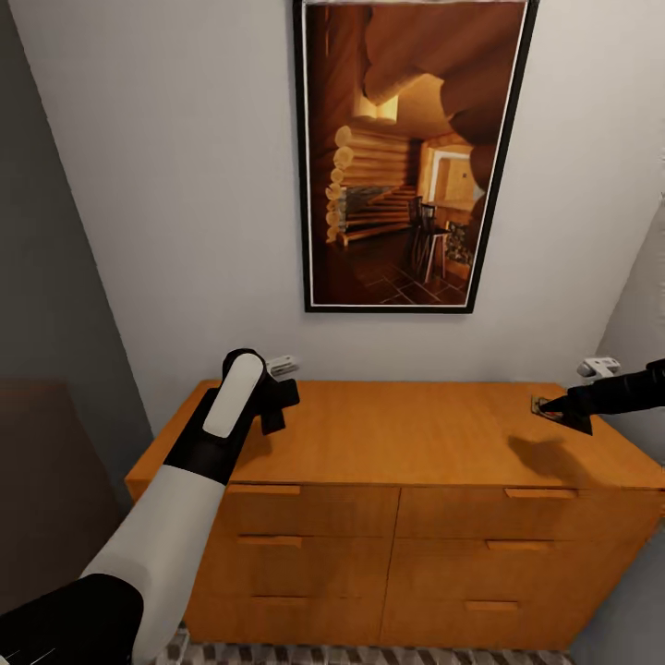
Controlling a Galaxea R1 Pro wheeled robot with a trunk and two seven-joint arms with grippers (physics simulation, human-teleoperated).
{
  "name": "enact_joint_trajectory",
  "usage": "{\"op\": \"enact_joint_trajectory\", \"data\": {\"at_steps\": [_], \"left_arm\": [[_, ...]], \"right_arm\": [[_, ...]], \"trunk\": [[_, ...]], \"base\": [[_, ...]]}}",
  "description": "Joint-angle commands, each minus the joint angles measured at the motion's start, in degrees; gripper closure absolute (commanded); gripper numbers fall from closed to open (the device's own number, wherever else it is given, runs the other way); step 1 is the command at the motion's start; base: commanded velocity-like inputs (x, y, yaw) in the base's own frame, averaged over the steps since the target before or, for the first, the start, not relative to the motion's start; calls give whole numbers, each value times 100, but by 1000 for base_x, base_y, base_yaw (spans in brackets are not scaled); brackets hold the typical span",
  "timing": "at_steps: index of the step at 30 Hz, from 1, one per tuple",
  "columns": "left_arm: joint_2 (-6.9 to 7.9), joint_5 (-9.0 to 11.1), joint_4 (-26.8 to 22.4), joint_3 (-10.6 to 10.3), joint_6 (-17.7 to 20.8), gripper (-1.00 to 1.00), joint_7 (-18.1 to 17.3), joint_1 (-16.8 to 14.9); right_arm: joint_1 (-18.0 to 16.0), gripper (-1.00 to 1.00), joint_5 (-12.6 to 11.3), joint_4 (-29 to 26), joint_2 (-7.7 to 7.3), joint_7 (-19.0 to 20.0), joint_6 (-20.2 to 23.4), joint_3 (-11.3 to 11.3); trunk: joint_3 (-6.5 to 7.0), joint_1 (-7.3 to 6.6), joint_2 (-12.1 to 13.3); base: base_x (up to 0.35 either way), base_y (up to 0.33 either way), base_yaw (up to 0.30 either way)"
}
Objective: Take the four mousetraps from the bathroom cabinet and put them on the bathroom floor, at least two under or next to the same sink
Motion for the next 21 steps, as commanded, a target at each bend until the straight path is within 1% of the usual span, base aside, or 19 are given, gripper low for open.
{"op": "enact_joint_trajectory", "data": {"at_steps": [1,4,5,7,8,9,11,12,14,16,17,19,21], "left_arm": [[0,35,-4,-4,40,100,46,-5],[0,35,-3,-5,40,100,48,-5],[0,35,-3,-6,40,100,47,-5],[0,35,-3,-6,40,100,45,-6],[0,37,0,-6,43,100,45,-7],[0,38,2,-6,45,100,44,-6],[-3,42,4,-10,47,100,44,-5],[-4,42,5,-11,48,100,44,-5],[-7,43,5,-13,48,100,44,-5],[-4,44,6,-14,52,100,44,-5],[-4,44,6,-14,54,100,44,-5],[-6,44,6,-15,54,100,44,-5],[-7,44,6,-15,53,100,42,-5]], "right_arm": [[-7,100,56,-6,-2,54,26,9],[-7,100,48,-12,38,59,34,11],[-7,100,47,-20,79,60,40,7],[-7,100,49,-52,209,57,66,1],[-7,100,54,-103,357,48,112,-4],[-7,100,62,-184,544,33,202,-9],[-7,100,83,-435,960,-17,439,-17],[-7,100,88,-512,1069,-40,439,-18],[-7,100,103,-856,1463,-224,439,-23],[-7,100,104,-1087,1773,-576,439,-42],[-7,100,93,-1151,1880,-764,439,-56],[-7,100,78,-1208,1977,-976,439,-70],[-7,100,67,-1249,2029,-1093,439,-77]], "trunk": [[-7,-3,-5],[-7,-3,-5],[-7,-3,-5],[-7,-3,-5],[-7,-3,-5],[-7,-3,-5],[-7,-3,-5],[-7,-3,-5],[-7,-3,-5],[-7,-3,-5],[-7,-3,-5],[-7,-3,-5],[-7,-3,-5]], "base": [[-334,0,0],[-334,0,0],[-333,0,0],[-300,0,0],[-206,0,0],[-132,0,0],[-69,0,0],[-43,0,0],[-23,0,0],[-9,0,0],[-5,0,0],[-3,0,0],[-2,0,0]]}}
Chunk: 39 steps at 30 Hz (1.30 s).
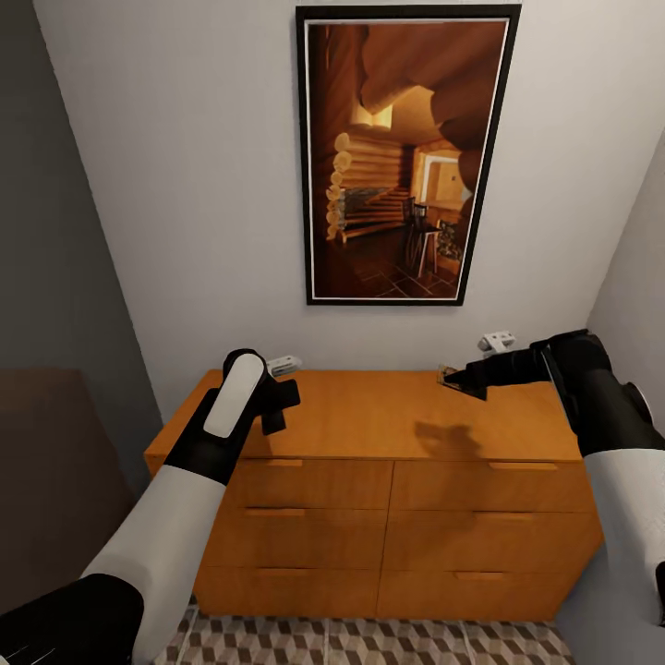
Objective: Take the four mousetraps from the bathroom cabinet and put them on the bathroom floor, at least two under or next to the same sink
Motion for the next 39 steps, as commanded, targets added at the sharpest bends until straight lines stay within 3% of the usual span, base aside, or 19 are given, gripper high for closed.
{"op": "enact_joint_trajectory", "data": {"at_steps": [1,14,15,17,18,23,39], "left_arm": [[0,37,-5,-3,38,100,42,-5],[-1,36,227,-20,36,100,3,-6],[1,31,240,-28,33,100,-4,-6],[0,25,241,-35,30,100,-4,-6],[2,-45,185,-165,4,100,49,-6],[-1,-30,164,-175,1,100,74,-6],[-1,8,163,-293,1,100,75,-5]], "right_arm": [[-6,100,55,-23,17,1,16,5],[-6,100,51,7,61,-90,16,0],[-6,100,60,-27,165,-611,16,-39],[-4,100,57,-63,320,-1139,16,-203],[322,100,40,-195,1248,-3103,-601,-1031],[383,100,38,-200,1317,-3158,-702,-1053],[570,100,45,-190,1326,-3204,-727,-1052]], "trunk": [[-7,0,-4],[-7,0,-4],[-7,0,-4],[-7,0,-4],[-7,0,-4],[-7,0,-4],[-7,0,-4]], "base": [[0,0,0],[0,0,0],[0,0,0],[0,0,0],[-171,0,0],[-310,0,0],[-344,0,0]]}}
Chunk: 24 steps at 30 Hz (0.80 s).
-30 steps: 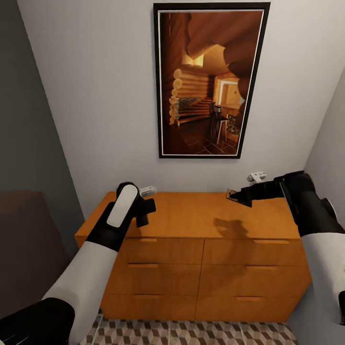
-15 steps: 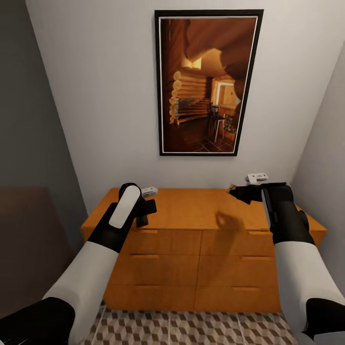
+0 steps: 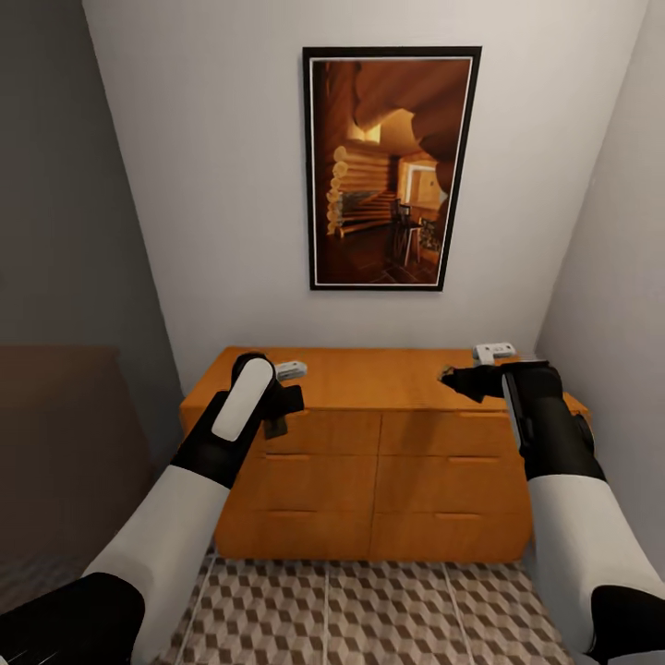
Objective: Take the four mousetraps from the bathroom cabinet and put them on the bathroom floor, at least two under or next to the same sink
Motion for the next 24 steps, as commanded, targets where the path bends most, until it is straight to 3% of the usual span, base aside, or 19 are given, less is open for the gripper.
{"op": "enact_joint_trajectory", "data": {"at_steps": [1,7,11,12,16,19,21,22,24], "left_arm": [[0,38,-3,-4,40,100,46,-5],[-6,59,315,-12,40,100,8,-5],[-6,56,1216,-26,-138,100,-107,-5],[-6,55,1643,-31,-360,100,-286,-5],[-6,11,2470,-91,-763,100,-934,-5],[-6,-30,3197,-412,-1064,100,-1481,-5],[-6,-45,3921,-1054,-1711,100,-2018,-5],[-6,-47,4042,-1200,-1850,100,-2145,-4],[-6,-44,4417,-1751,-2292,100,-2708,5]], "right_arm": [[20,100,57,-1,1,55,16,-6],[480,100,59,176,33,38,-132,0],[1108,100,94,295,204,-25,-532,1],[1350,100,103,388,265,-135,-701,1],[1614,100,104,757,355,-483,-1018,1],[1681,100,81,1249,410,-707,-1370,1],[1703,100,79,1782,435,-796,-1766,1],[1705,100,80,1897,438,-808,-1842,1],[1710,100,104,2331,449,-856,-2111,6]], "trunk": [[-7,-4,-4],[-7,-4,-4],[-7,-4,-4],[-7,-4,-4],[-7,-4,-4],[-7,-4,-4],[-7,-4,-4],[-7,-4,-4],[-7,-4,-4]], "base": [[-346,0,0],[-346,0,0],[-346,0,0],[-346,0,0],[-346,0,0],[-346,0,0],[-305,0,0],[-257,0,0],[-142,0,0]]}}
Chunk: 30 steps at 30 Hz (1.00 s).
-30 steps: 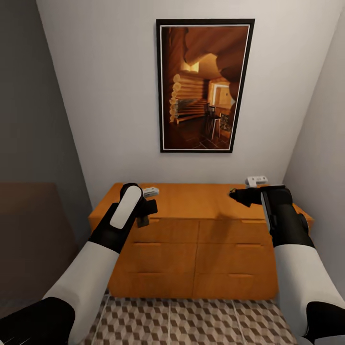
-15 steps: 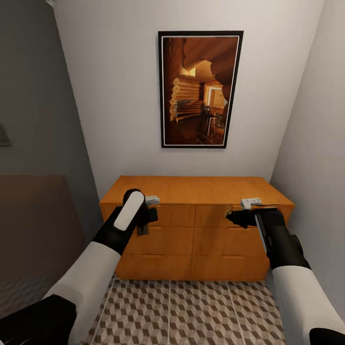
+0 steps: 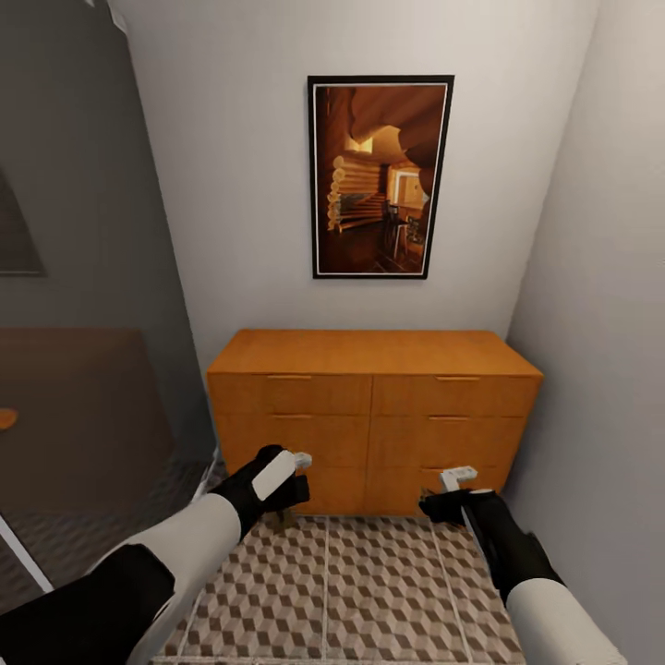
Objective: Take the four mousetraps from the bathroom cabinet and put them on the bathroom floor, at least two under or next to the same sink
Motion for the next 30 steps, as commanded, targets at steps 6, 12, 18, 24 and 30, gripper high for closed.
{"op": "enact_joint_trajectory", "data": {"at_steps": [6,12,18,24,30], "left_arm": [[0,2,486,-715,-904,100,-1066,42],[6,-80,668,-794,-1205,100,-1147,44],[0,-404,637,-848,-1250,100,-1151,45],[0,-431,633,-844,-1268,100,-1150,45],[0,-435,633,-846,-1265,100,-1157,45]], "right_arm": [[-1,100,17,611,53,-275,-540,-21],[-1,100,23,838,109,-339,-760,-22],[-1,100,35,872,119,-360,-850,-21],[-1,100,49,875,120,-482,-856,-22],[-1,100,61,875,120,-482,-839,-21]], "trunk": [[-6,-1,-5],[-6,-1,-5],[-6,-1,-5],[-6,-1,-5],[-6,-1,-5]], "base": [[-34,0,0],[-1,0,0],[-92,0,0],[-313,0,0],[-343,0,0]]}}
